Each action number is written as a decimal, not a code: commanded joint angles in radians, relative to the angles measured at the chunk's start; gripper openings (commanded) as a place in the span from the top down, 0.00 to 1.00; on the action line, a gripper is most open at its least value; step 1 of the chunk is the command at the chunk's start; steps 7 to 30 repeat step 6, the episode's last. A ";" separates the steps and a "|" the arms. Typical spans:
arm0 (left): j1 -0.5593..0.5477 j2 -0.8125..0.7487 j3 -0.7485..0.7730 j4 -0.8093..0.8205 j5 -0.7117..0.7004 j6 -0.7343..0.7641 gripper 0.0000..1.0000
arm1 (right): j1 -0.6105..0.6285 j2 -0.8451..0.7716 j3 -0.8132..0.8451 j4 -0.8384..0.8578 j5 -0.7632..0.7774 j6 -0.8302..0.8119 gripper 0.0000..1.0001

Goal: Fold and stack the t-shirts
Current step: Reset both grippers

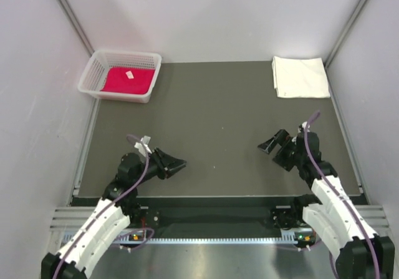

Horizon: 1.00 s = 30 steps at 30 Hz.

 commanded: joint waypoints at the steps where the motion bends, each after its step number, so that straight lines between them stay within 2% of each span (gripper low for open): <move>1: 0.005 -0.216 -0.080 0.138 -0.050 -0.154 0.64 | 0.007 -0.101 -0.112 -0.003 -0.093 0.091 0.00; 5: 0.005 -0.471 -0.172 0.091 -0.089 -0.284 0.58 | 0.009 -0.256 -0.229 0.097 -0.228 0.185 0.00; 6: 0.006 -0.461 -0.183 0.157 -0.060 -0.317 0.58 | 0.009 -0.294 -0.241 0.167 -0.319 0.214 0.00; 30: 0.006 -0.461 -0.183 0.157 -0.060 -0.317 0.58 | 0.009 -0.294 -0.241 0.167 -0.319 0.214 0.00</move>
